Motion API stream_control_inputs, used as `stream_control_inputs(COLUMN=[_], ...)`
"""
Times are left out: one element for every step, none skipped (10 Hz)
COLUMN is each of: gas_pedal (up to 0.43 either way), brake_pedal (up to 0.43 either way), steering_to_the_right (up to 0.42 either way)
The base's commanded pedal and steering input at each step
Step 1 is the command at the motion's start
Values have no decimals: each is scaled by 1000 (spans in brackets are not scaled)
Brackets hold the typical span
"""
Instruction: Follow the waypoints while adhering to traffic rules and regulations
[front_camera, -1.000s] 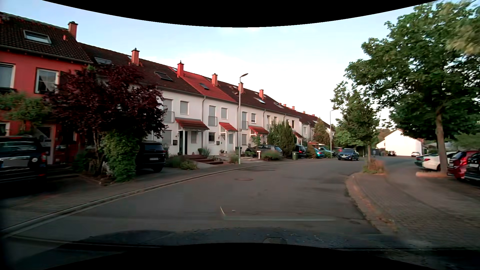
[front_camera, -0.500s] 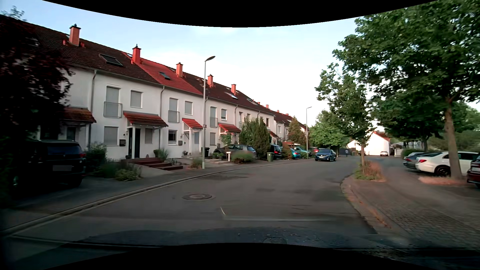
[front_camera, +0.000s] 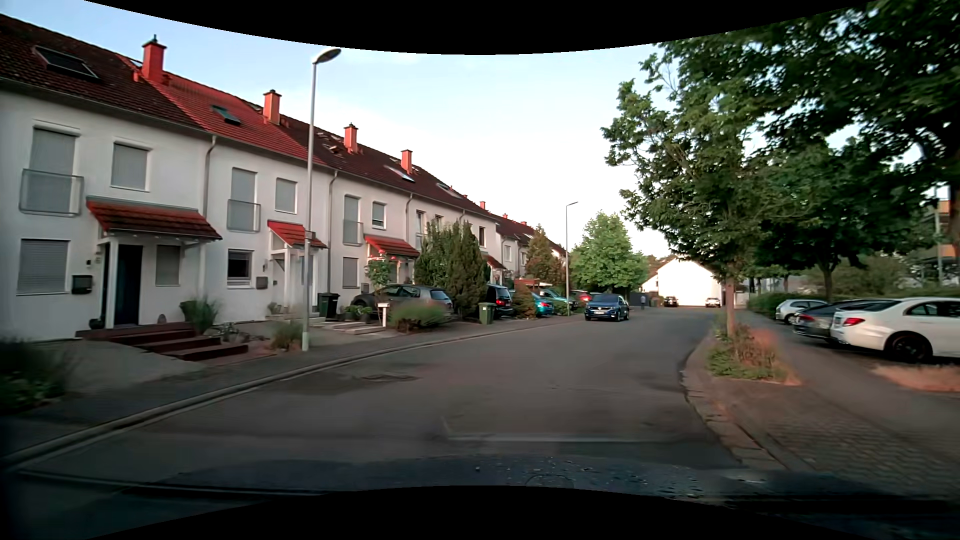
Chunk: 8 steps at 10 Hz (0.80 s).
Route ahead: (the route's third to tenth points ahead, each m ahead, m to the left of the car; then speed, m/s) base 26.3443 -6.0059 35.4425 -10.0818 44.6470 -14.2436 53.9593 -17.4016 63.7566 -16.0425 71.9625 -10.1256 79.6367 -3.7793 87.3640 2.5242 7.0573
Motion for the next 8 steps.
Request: stream_control_inputs(gas_pedal=[0, 0, 0, 0, 0, 0, 0, 0], brake_pedal=[0, 0, 0, 0, 0, 0, 0, 0], steering_to_the_right=[138, 137, 134, 131, 129, 128, 128, 128])
